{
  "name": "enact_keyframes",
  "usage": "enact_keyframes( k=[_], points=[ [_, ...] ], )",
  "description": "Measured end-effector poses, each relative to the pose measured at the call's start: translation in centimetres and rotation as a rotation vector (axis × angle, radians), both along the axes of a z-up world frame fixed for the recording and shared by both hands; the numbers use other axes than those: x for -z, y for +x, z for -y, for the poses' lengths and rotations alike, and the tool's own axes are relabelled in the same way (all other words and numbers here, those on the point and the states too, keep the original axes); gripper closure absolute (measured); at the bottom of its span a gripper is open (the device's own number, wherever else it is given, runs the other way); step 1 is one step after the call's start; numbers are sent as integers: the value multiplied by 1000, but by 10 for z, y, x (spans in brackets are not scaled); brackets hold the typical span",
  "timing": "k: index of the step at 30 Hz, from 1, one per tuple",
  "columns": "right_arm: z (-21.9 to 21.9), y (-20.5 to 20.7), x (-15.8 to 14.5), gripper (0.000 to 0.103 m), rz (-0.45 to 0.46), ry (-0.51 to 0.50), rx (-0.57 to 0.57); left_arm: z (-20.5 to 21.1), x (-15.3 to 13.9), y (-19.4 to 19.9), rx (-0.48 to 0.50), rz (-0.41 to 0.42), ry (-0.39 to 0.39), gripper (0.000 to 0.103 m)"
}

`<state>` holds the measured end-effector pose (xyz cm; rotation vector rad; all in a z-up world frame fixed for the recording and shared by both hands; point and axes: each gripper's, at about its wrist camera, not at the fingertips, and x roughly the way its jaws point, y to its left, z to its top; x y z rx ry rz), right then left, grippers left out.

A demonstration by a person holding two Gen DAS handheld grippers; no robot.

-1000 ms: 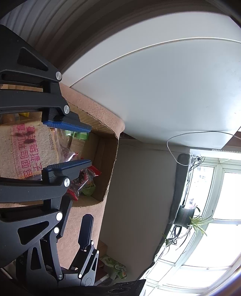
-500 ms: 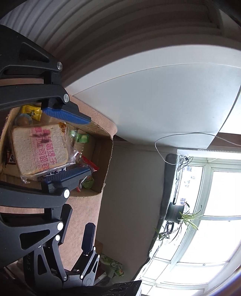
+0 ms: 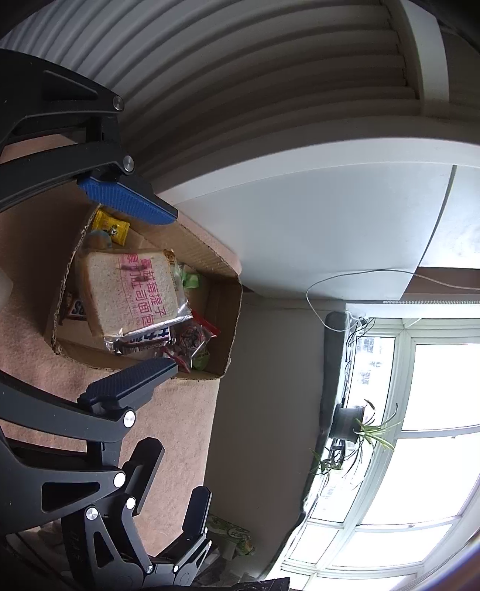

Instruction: Organize snacks

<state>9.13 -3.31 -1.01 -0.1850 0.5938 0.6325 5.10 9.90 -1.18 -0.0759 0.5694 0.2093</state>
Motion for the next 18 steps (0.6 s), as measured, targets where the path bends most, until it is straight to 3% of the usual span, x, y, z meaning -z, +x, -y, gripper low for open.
enact_keyframes(
  k=[6,18],
  points=[
    [17,-13,8,1,8,5,59,-1,7,-10,-53,-9,-45,24],
    [32,-23,5,0,19,13,81,10,6,-20,-60,-2,-26,24]
  ],
)
